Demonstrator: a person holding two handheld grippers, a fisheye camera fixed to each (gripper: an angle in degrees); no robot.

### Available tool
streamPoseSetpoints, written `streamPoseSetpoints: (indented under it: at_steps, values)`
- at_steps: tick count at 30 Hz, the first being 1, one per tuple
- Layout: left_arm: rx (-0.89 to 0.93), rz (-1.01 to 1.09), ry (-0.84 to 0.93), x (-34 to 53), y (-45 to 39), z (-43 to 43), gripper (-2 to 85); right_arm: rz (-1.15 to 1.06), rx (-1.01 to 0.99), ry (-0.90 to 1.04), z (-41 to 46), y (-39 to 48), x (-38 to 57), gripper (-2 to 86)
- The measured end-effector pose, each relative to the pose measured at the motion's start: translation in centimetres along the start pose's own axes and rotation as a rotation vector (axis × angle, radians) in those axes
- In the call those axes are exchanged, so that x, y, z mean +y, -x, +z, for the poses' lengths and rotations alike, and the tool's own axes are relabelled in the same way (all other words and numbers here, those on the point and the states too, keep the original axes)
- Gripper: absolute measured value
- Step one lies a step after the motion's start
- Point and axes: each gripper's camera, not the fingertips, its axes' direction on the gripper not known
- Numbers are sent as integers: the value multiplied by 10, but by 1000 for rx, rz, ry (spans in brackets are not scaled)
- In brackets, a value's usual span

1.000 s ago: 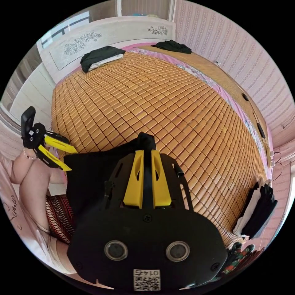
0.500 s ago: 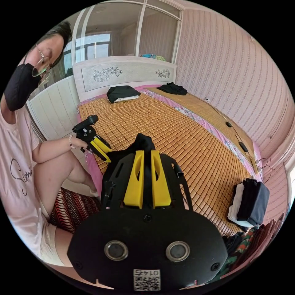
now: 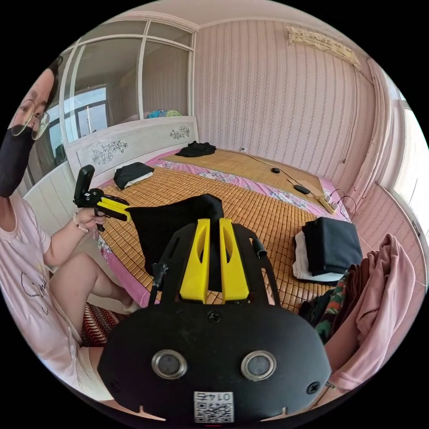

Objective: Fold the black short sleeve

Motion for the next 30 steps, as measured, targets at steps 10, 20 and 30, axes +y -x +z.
streamPoseSetpoints:
  at_steps: [10, 20, 30]
  values:
    - [53, 128, -116, -205, -39, 58, -8, 123, 234, -52, -47, -156, -80, 26]
    - [188, 47, -70, -370, -50, 196, 17, 275, 581, 302, 9, -319, -158, 56]
    - [-28, -124, 106, -254, 6, 149, 60, 94, 508, 376, 87, -224, -153, 137]
